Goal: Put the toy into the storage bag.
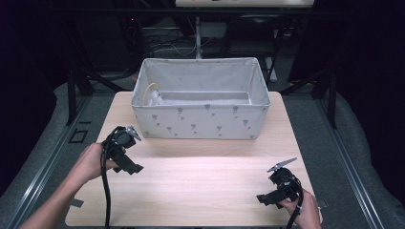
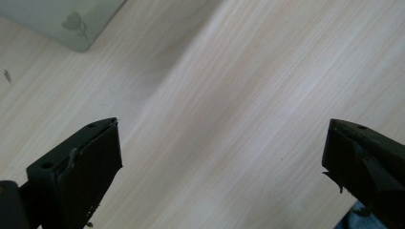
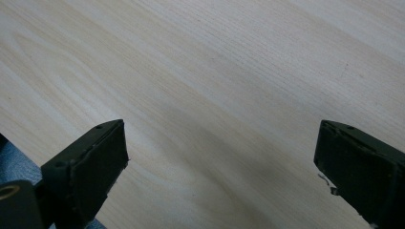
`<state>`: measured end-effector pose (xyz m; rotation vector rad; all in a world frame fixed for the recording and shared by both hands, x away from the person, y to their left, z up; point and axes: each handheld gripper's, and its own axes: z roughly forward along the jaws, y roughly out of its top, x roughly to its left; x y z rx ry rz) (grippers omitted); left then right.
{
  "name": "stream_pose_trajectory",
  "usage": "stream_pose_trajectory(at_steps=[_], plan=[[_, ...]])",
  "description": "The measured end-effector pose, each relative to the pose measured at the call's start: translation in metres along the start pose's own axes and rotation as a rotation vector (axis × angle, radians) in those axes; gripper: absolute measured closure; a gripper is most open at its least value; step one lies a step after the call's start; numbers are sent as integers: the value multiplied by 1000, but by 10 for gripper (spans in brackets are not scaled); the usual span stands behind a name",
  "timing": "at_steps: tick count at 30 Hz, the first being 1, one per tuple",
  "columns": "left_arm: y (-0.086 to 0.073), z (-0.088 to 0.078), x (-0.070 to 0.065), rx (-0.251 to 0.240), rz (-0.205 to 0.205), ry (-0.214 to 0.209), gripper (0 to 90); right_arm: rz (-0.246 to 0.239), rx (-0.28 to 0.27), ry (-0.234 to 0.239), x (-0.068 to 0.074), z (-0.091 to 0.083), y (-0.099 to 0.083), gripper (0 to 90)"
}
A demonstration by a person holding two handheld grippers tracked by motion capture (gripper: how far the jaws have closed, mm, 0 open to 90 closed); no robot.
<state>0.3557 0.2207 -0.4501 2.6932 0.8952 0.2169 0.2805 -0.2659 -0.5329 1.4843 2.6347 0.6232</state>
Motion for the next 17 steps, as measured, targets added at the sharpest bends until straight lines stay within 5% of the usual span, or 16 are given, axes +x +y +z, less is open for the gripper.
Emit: stream_pose_trajectory(at_steps=[17], plan=[[-38,54,-11,-34,-16,-14,0,-11,0,0,0,0,0,38]])
